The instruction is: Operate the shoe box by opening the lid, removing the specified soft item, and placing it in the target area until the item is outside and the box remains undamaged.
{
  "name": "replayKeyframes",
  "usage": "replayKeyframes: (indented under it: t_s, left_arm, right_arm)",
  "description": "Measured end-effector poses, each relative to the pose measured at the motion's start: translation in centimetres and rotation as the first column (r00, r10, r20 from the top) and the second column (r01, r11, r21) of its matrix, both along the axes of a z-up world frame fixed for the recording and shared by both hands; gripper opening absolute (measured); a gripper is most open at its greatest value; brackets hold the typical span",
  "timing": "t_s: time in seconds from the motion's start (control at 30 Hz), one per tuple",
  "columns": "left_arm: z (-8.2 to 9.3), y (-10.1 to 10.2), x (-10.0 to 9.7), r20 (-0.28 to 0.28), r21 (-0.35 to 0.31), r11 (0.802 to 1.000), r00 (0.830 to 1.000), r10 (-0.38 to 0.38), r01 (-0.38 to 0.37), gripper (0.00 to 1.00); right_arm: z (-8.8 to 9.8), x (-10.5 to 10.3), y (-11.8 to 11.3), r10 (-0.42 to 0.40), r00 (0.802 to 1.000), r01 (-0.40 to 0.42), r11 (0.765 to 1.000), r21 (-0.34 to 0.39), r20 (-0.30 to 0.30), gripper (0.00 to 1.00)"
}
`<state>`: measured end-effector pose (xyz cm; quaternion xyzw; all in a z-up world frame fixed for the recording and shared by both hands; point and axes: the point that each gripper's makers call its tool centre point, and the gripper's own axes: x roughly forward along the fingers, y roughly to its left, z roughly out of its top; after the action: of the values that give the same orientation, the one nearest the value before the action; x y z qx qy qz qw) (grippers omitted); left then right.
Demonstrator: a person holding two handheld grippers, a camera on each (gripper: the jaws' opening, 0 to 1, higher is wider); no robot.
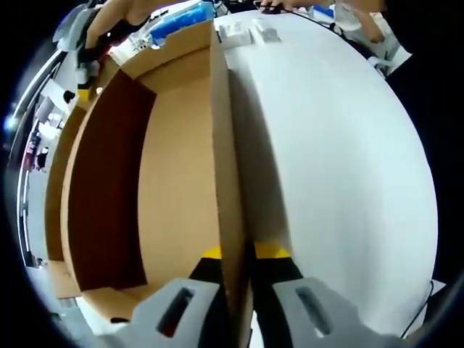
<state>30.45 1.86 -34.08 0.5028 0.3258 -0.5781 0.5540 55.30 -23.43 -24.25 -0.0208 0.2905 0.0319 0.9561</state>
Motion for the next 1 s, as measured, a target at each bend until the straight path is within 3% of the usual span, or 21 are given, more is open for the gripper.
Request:
replayKeyframes:
  t_s: [0.53,1.0]
  left_arm:
    - [0.0,0.1,0.0,0.008,-0.003,1.0,1.0,0.005,-0.005,0.03]
    - [0.0,0.1,-0.2,-0.009,-0.001,1.0,1.0,0.023,-0.023,0.03]
  right_arm:
    - [3.1,-1.5,-0.1,-0.005,0.99,0.014,0.998,-0.06,0.141,0.02]
    - [6.5,-4.2,-0.7,-0.028,0.958,0.055,0.995,-0.088,0.287,0.02]
